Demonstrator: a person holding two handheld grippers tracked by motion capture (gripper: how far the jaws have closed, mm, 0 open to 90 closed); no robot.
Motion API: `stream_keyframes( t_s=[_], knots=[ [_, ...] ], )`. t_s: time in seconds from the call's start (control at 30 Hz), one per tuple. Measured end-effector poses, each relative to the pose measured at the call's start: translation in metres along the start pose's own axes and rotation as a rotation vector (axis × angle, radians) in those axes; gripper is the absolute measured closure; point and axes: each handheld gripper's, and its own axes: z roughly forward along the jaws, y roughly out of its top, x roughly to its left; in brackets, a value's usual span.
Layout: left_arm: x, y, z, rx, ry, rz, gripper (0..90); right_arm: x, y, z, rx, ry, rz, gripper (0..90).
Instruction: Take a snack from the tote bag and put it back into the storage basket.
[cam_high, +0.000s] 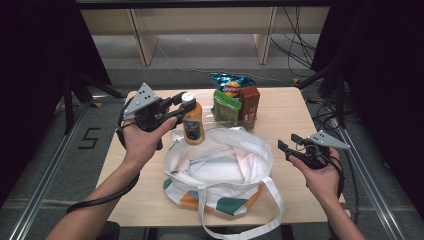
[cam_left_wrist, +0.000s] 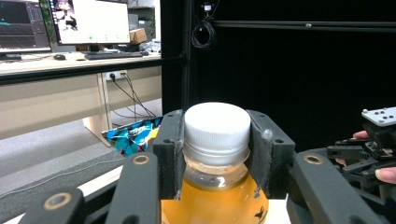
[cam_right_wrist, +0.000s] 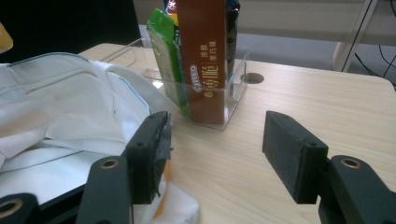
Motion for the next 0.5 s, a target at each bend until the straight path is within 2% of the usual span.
stream_keyframes(
  t_s=[0.17,0.43,0.47,0.5],
  knots=[
    [0.0023,0.0022,0.0017,-0.001,0.008,0.005,58.7,-0.0006,-0.0003,0.0004,-0.003,0.001,-0.006,41.9],
    [0.0068,0.0028,0.0031,-0.007,0.024,0.005,58.7,-0.001,-0.0001,-0.0006,0.007,-0.005,0.025,41.9],
    [0.0075,0.0031,0.0035,-0.007,0.028,0.006,58.7,-0.0007,-0.0006,0.0,-0.006,-0.007,0.025,41.9],
    [0.0081,0.0033,0.0041,-0.007,0.029,0.008,58.7,-0.0017,-0.0004,-0.001,0.001,-0.012,0.01,41.8]
  ],
)
